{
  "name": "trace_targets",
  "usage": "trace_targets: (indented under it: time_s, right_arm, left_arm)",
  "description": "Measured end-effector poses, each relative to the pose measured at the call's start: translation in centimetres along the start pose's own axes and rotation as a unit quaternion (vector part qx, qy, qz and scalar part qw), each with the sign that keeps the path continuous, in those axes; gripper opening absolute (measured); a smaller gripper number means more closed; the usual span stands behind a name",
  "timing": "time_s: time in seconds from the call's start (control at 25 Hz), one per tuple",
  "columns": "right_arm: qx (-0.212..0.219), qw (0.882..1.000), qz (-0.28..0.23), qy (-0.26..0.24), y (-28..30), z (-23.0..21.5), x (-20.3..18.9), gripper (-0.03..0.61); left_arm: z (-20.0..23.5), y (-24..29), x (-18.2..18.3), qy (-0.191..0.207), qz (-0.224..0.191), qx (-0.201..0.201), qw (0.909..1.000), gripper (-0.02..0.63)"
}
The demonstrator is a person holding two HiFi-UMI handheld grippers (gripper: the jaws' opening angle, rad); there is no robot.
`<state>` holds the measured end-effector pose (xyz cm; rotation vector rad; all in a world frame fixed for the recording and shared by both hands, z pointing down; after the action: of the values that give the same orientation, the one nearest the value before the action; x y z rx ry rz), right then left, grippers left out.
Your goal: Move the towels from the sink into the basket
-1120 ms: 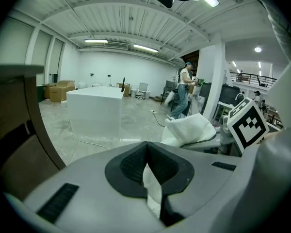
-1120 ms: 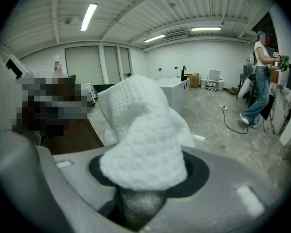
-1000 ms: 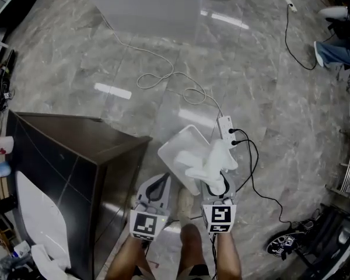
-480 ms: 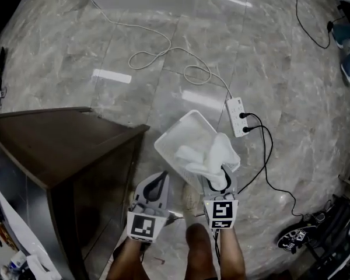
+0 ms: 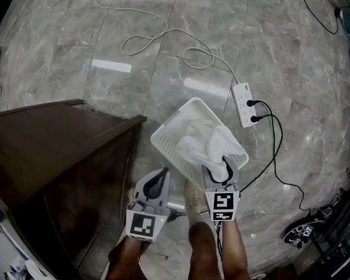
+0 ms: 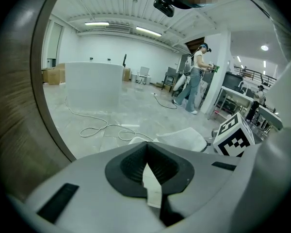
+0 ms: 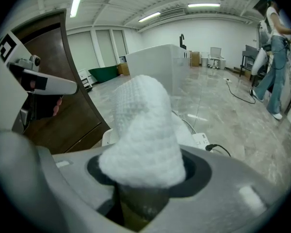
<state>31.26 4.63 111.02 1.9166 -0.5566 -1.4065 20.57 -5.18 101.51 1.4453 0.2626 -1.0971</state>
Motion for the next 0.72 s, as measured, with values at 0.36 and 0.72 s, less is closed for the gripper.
trace_targets:
  time_s: [0.36,0.72]
  right_arm:
    - [0.019,1.000,-0.001,0.018,0.2,0.7,-0.7,0.319]
    - [0.013,1.000,-0.009,0.014,-2.0,0.7,0.2,0.319]
  left_arm:
    - [-0.6,0.0,-0.3,-0.001,0.003,-0.002,1.0000,0.009]
    - [-1.4,-1.2,1.1,0.005,-0.008,-0.003,1.0000,0.009]
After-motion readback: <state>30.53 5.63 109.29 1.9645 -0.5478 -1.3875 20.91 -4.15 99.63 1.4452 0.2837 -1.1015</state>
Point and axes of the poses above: the fingertips, and each gripper's own axes: y forward along the fingers, z to its left, x out of its top, the point moved 2 cm from there along -y, backward along the fingers, and after that the axes turned 5 degrees about x, right-handed, at the moved point
